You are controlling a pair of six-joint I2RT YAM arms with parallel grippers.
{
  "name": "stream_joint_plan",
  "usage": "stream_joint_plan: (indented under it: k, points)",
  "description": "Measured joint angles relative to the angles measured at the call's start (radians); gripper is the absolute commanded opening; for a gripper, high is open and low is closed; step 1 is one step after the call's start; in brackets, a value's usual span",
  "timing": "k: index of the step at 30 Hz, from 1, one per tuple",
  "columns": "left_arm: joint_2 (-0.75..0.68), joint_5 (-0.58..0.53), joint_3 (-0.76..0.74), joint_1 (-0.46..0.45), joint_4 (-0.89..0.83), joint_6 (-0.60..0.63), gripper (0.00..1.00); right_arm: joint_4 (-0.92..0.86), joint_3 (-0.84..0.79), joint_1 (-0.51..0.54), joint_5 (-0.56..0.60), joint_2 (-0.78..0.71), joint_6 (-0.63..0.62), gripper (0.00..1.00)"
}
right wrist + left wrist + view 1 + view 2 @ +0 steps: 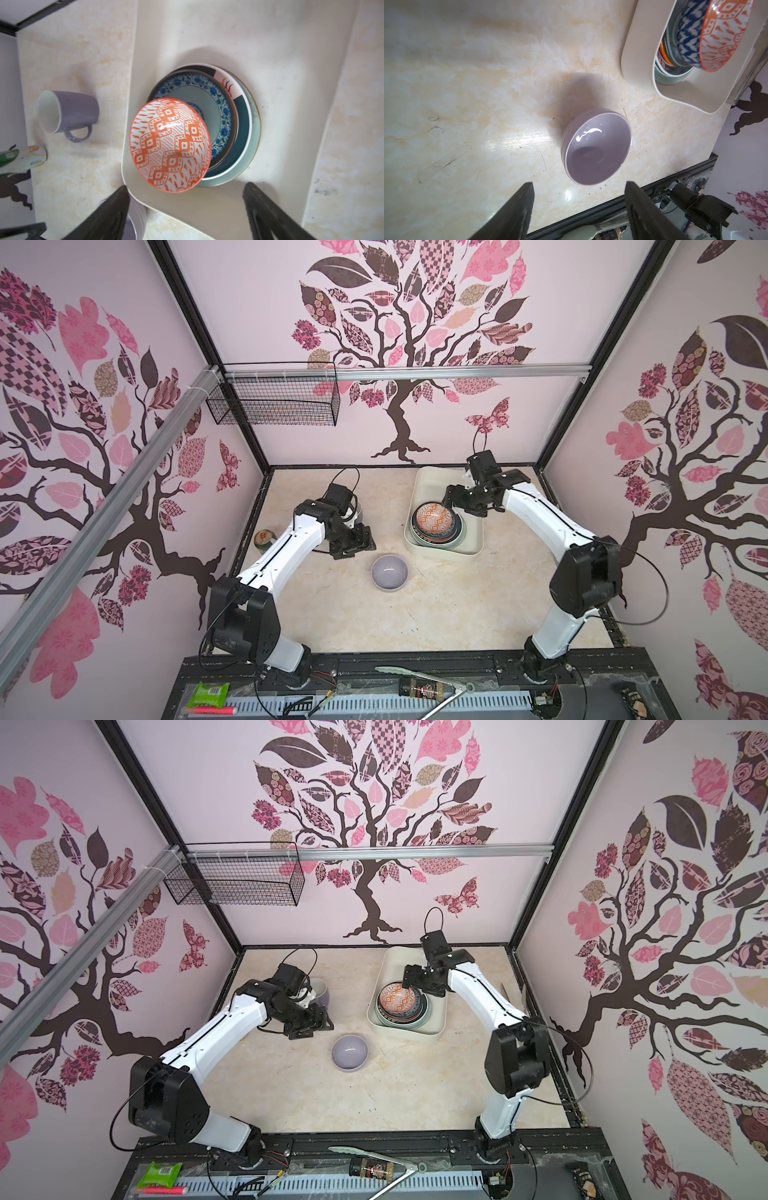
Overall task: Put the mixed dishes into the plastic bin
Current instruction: 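Release the orange bowl onto the plates while the left gripper nears the lavender bowl, then grasp the lavender bowl rim with the left gripper while the right draws back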
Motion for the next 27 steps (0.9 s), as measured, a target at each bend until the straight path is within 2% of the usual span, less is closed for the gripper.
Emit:
stream_joint_plan:
  k: [5,9,15,20,27]
  points:
    - [0.0,-0.007,-0.077,-0.059,0.025,-0.014,0.73,-0.005,-0.171,0.018,-0.039,-0.23,0.014,1.0]
    - [0.0,-0.013,-0.114,-0.107,0.057,-0.034,0.73,-0.034,-0.344,0.086,-0.045,-0.381,0.053,1.0]
    - [0.003,-0.021,-0.149,-0.117,0.096,-0.043,0.72,-0.087,-0.544,0.148,-0.049,-0.592,0.143,1.0]
    - [0.028,-0.023,-0.154,-0.118,0.124,-0.044,0.71,-0.144,-0.594,0.147,-0.037,-0.738,0.202,1.0]
    - [0.092,-0.023,-0.154,-0.132,0.159,-0.054,0.68,-0.194,-0.609,0.147,-0.028,-0.794,0.236,1.0]
